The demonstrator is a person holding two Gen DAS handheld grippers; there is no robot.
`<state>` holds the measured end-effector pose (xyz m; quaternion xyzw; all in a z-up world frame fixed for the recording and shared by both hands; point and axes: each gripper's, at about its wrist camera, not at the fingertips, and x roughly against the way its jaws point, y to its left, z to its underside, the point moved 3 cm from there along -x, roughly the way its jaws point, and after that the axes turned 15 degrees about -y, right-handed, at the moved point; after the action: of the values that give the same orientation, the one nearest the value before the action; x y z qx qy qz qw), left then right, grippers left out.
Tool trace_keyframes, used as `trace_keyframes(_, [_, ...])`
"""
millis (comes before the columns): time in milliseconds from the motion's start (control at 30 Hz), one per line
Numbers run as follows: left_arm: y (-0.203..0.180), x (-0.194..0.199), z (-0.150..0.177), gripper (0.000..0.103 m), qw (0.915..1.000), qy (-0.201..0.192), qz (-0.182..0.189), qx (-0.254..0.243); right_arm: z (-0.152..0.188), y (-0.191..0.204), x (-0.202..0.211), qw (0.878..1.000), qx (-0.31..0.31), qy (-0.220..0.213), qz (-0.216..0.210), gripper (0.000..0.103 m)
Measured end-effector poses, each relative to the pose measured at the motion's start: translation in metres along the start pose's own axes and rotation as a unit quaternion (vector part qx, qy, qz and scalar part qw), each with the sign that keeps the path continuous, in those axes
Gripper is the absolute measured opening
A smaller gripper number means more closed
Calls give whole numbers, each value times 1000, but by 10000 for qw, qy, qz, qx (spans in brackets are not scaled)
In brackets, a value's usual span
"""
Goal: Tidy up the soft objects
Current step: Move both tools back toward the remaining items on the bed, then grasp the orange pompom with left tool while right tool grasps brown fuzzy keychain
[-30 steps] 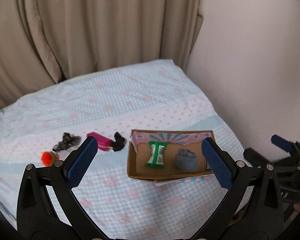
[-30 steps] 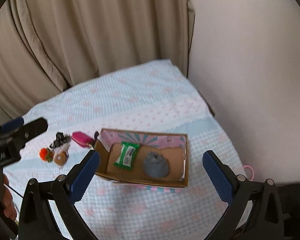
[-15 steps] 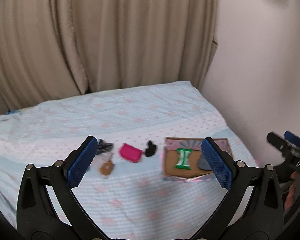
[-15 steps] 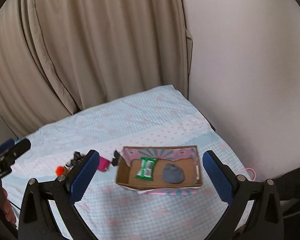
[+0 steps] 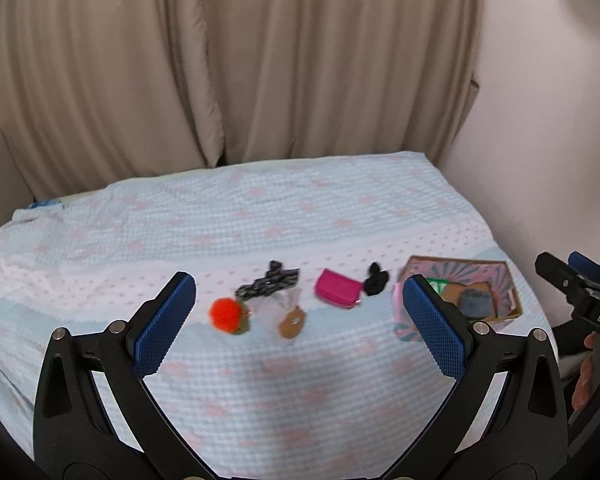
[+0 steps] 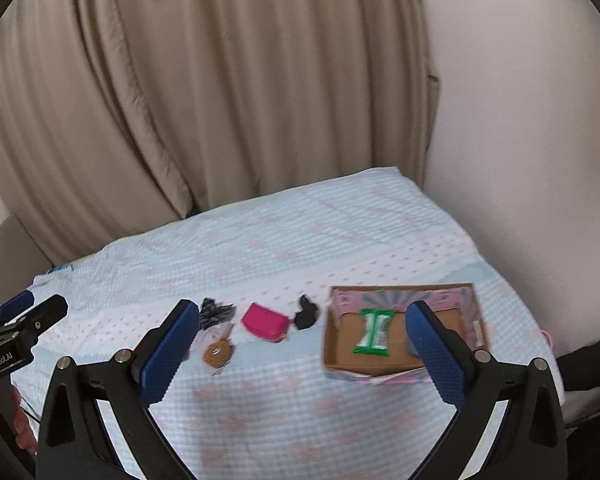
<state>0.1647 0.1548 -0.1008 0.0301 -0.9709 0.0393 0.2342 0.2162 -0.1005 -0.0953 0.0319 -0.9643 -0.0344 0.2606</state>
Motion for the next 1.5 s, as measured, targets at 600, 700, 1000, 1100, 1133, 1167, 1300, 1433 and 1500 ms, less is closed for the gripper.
trace_keyframes(600, [132, -159, 126, 103, 9964, 719, 391, 226, 127, 129, -148, 9953, -238, 868, -361, 102])
trace_keyframes(700, [140, -189, 150, 103, 9942, 916, 460, 329, 150, 139, -177, 9931, -336, 1057, -386, 102])
trace_keyframes(1000, [149, -275, 221, 102, 9886, 1334, 563, 421, 222, 151, -266, 9826, -611, 1698, -444, 88])
trace_keyframes(1100, [145, -299, 242, 95, 9861, 1496, 588, 425, 244, 153, -292, 9774, -605, 1989, -389, 75])
trace_keyframes(1133, [145, -304, 245, 94, 9857, 1519, 582, 439, 250, 154, -297, 9760, -619, 2055, -358, 72])
trace_keyframes(1167, [146, -308, 248, 94, 9856, 1532, 558, 447, 254, 153, -303, 9747, -658, 2107, -339, 71])
trace_keyframes(1300, [146, -327, 256, 92, 9855, 1551, 528, 445, 267, 149, -320, 9701, -923, 2222, -311, 69])
trace_keyframes(1433, [144, -341, 264, 77, 9835, 1690, 529, 362, 277, 149, -333, 9640, -1121, 2391, -305, 56])
trace_keyframes(1500, [141, -348, 269, 59, 9815, 1827, 501, 291, 279, 152, -335, 9629, -1100, 2444, -299, 51])
